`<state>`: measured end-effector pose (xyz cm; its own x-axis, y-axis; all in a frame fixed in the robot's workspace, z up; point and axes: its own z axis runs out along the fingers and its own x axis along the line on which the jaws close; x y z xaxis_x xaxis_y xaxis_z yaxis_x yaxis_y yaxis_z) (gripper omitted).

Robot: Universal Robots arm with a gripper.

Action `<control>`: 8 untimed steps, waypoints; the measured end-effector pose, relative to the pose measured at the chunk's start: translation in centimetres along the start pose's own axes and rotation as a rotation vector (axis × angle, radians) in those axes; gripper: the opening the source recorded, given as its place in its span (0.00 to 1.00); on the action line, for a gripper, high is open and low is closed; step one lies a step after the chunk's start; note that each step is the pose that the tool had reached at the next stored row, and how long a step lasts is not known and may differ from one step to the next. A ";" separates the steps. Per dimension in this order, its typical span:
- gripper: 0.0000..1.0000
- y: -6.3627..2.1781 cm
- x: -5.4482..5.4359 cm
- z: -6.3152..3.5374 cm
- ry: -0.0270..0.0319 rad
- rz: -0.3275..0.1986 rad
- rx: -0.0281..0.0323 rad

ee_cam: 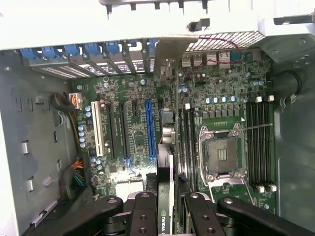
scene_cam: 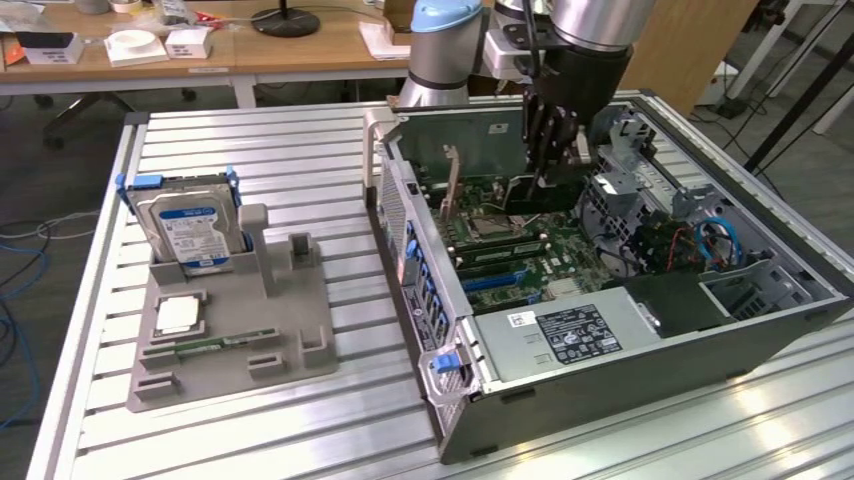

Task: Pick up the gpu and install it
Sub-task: 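Insert the gpu into the slot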

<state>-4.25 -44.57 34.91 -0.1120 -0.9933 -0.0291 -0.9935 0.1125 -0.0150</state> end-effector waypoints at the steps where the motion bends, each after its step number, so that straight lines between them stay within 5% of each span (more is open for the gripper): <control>1: 0.26 -0.03 0.0 0.13 0.0001 0.000 0.0000; 8: 0.26 -0.18 0.0 1.38 0.0000 -0.002 -0.0003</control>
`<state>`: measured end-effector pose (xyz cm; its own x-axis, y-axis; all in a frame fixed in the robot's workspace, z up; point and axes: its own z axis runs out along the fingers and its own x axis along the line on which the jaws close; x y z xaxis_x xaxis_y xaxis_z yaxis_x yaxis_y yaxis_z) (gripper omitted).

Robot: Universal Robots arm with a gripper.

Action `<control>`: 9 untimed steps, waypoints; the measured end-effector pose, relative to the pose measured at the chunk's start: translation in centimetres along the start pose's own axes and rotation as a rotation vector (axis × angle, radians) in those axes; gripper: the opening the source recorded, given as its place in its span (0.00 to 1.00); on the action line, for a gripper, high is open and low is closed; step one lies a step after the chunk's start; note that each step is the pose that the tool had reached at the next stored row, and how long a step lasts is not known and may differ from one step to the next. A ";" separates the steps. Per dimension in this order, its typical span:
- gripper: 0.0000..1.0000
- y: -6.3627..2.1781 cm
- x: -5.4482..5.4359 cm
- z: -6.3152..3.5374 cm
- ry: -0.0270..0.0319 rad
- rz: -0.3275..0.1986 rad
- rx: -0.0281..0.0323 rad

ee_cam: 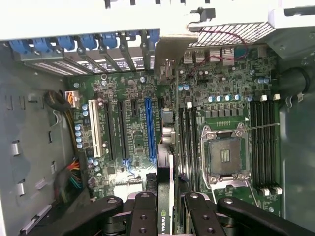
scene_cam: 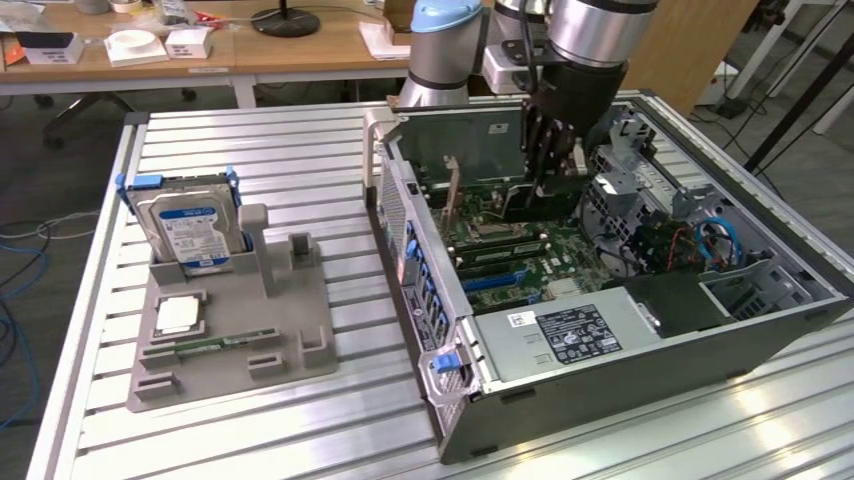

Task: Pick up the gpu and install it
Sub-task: 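Insert the gpu into the slot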

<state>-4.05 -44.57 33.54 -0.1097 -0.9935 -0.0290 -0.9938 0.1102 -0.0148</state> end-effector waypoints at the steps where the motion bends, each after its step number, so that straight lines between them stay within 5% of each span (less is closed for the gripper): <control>1: 0.26 -0.04 0.0 0.18 0.0001 0.000 -0.0006; 9: 0.26 -0.70 0.0 1.53 0.0019 -0.042 -0.0207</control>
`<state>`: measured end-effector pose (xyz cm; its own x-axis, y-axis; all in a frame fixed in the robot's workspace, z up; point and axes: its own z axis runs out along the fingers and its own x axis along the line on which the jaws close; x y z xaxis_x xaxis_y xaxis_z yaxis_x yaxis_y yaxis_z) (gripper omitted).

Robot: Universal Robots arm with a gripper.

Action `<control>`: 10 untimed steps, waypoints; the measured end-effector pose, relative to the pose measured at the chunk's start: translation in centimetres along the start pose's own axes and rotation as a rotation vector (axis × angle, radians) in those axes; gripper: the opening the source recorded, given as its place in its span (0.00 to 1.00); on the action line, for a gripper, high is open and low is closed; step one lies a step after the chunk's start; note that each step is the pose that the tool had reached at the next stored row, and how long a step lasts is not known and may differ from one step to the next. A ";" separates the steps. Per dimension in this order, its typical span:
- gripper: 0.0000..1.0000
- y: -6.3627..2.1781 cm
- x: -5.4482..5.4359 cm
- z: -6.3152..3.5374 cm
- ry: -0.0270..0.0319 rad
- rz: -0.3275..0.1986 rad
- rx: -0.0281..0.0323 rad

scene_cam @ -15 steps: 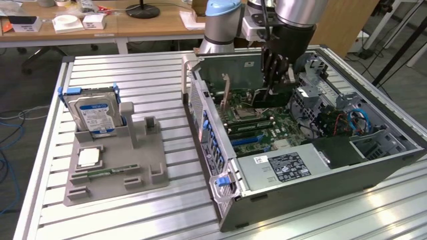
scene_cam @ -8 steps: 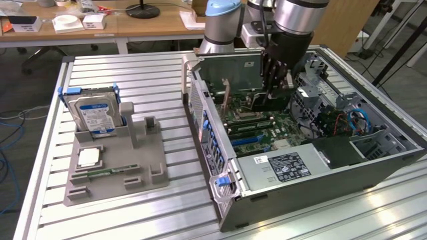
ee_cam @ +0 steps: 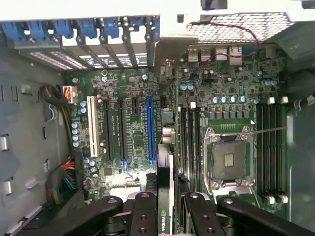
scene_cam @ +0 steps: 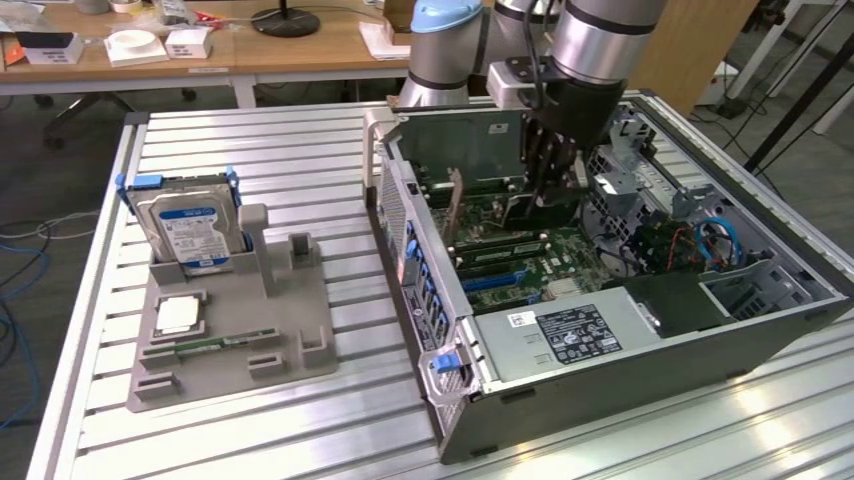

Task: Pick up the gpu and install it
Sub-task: 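Insert the gpu into the slot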

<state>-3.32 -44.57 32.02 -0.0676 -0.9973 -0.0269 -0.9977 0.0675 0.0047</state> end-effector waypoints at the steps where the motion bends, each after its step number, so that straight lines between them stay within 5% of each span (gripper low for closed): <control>1: 0.26 0.00 0.0 0.13 0.0000 -0.011 -0.0004; 10: 0.26 -0.02 0.0 0.31 0.0002 -0.027 -0.0011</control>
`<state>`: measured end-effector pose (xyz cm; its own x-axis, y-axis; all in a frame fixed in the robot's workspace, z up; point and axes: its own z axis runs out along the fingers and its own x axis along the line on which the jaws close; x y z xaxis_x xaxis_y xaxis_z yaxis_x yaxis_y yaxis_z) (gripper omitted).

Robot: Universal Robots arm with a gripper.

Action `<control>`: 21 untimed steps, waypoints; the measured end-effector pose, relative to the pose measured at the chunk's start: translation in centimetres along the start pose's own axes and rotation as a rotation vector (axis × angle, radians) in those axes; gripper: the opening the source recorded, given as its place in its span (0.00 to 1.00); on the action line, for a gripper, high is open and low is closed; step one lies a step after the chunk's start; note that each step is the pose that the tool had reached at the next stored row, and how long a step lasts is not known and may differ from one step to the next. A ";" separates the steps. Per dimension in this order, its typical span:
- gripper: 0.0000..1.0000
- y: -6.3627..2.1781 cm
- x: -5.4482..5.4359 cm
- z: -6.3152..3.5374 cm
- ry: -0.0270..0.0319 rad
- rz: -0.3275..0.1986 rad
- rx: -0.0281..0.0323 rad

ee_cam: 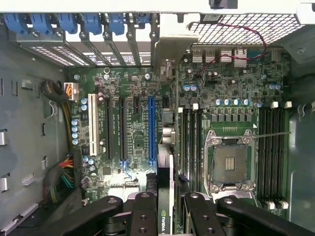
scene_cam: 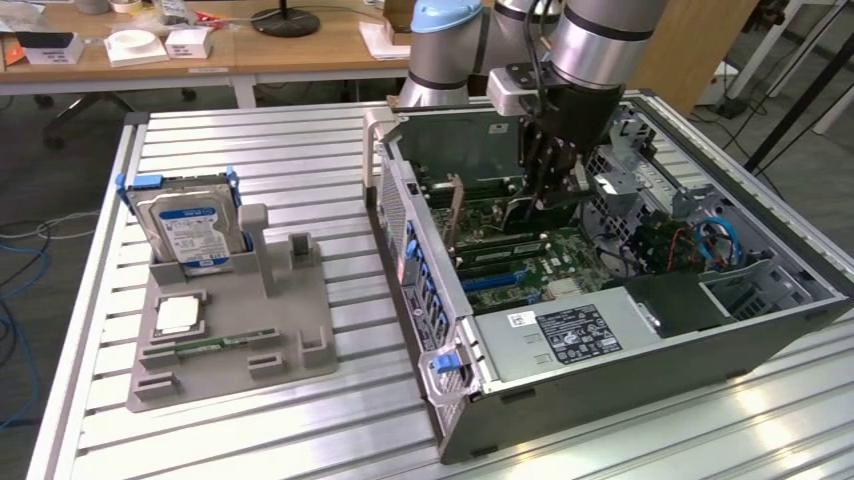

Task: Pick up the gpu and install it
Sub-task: 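Insert the gpu into the slot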

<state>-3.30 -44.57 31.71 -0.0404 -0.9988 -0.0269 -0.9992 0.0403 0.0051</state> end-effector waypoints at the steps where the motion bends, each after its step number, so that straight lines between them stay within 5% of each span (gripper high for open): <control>1: 0.26 0.00 0.0 0.00 0.0000 0.000 0.0000; 8: 0.26 -0.01 0.2 0.03 0.0040 0.000 0.0003; 9: 0.26 -0.01 0.3 0.04 0.0103 0.000 0.0004; 10: 0.26 -0.03 0.4 0.08 0.0242 0.000 0.0009; 18: 0.26 -0.03 0.5 0.19 0.0603 0.000 0.0026; 21: 0.26 -0.02 0.5 0.20 0.0668 0.000 0.0027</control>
<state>-3.29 -45.08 31.49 -0.0404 -0.9984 0.0399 -0.9992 0.0405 0.0024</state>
